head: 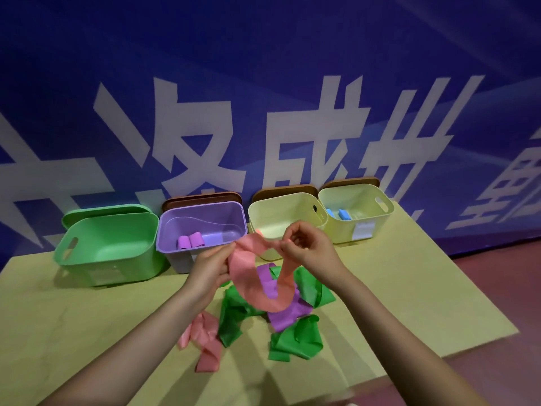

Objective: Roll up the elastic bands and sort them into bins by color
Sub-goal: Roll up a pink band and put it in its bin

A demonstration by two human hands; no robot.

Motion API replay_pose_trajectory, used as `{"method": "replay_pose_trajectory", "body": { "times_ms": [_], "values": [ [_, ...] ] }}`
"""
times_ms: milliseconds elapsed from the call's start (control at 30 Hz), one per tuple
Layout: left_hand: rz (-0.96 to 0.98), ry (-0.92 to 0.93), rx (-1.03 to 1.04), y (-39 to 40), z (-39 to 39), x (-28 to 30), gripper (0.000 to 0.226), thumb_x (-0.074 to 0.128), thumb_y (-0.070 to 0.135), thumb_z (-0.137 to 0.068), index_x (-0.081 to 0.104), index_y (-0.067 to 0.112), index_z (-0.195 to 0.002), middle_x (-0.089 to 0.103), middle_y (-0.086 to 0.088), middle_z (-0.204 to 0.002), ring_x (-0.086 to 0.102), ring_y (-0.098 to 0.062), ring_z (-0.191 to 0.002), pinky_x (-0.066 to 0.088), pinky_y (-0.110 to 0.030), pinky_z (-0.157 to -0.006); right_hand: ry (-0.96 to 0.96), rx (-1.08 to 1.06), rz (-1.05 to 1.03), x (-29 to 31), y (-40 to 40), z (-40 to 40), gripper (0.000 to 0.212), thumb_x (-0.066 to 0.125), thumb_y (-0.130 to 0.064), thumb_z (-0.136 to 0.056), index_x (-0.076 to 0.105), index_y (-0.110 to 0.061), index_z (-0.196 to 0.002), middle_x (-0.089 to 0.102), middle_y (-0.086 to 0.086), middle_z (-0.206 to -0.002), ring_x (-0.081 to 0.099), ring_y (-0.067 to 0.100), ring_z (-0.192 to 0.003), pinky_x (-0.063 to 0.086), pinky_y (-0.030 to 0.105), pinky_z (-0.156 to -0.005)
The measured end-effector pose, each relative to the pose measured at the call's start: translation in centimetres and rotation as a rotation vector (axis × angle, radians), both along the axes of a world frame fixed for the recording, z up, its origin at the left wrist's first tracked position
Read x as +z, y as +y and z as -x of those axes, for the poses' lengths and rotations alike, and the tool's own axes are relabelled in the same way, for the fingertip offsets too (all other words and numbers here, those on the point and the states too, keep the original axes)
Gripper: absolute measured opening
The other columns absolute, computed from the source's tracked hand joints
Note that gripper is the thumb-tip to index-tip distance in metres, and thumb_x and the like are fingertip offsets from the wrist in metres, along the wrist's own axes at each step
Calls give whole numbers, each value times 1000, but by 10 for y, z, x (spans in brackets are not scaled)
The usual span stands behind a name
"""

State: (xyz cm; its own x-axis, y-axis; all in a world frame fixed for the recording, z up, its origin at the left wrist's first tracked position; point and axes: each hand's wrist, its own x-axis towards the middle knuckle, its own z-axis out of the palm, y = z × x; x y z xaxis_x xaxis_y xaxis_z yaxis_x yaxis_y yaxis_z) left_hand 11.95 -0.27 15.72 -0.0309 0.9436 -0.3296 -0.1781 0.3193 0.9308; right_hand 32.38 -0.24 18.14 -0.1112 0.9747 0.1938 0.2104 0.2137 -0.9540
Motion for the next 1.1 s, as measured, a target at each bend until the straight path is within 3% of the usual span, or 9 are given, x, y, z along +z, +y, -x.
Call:
{"method": "replay_pose_trajectory", "body": {
  "times_ms": [100,233,300,400,500,567,733,900,1100],
  "values": [
    [-11,-81,61,-1,-5,4,18,50,17,-97,66,12,-104,72,-4,-82,67,-17,-76,52,-29,-67,-79,117,-44,-9,-17,7,13,70,-10,-81,60,-17,-75,60,-11,-67,50,5,-63,41,21,-63],
    [-34,-178,78,-1,-15,11,20,50,19,-97,67,15,-107,71,-8,-100,66,-20,-92,51,-31,-76,-338,240,-36,-26,-27,10,18,70,-10,-82,62,-27,-81,62,-20,-73,58,1,-70,41,14,-67],
    [-44,-210,54,1,-21,16,24,49,21,-97,66,15,-113,70,-8,-106,65,-19,-95,50,-31,-79,-466,269,-12,-28,-22,9,7,72,-22,-84,66,-23,-81,62,-15,-75,57,2,-71,38,13,-65],
    [-66,-261,31,3,-32,23,24,46,20,-98,67,16,-109,70,-8,-106,66,-16,-92,51,-30,-79,-280,119,-4,-21,-13,5,13,68,-21,-88,64,-11,-80,63,-3,-75,54,3,-70,37,12,-63],
    [-87,-263,-5,0,-46,30,26,44,19,-99,67,13,-111,70,-10,-103,65,-17,-91,52,-29,-80,-59,-37,-11,-7,-1,-1,8,66,-19,-90,64,-11,-90,62,-7,-83,55,-1,-75,39,9,-65],
    [-104,-262,-35,0,-53,32,29,43,18,-100,65,9,-116,69,-13,-106,65,-20,-94,51,-32,-83,-67,-25,14,-3,8,-1,6,63,-21,-92,64,-14,-92,62,-10,-83,55,-1,-76,42,11,-68],
    [-127,-244,-99,15,-59,39,39,36,29,-100,62,9,-121,69,-10,-115,65,-21,-107,49,-36,-90,-18,-53,108,-8,25,-3,26,63,-24,-92,61,-18,-67,55,-7,-61,51,9,-64,43,31,-65],
    [-251,-212,-144,28,-68,50,42,57,37,-77,66,14,-111,71,-4,-110,66,-15,-106,51,-27,-87,-46,-129,88,3,42,-10,32,66,-24,-90,58,-10,-62,52,-3,-55,49,8,-56,40,25,-59],
    [-270,-151,-131,43,-70,42,27,53,15,-92,64,16,-117,71,2,-111,66,-10,-103,54,-20,-81,-9,-153,45,5,58,-11,36,67,-24,-89,58,4,-67,51,1,-55,48,10,-56,38,25,-57]
  ]
}}
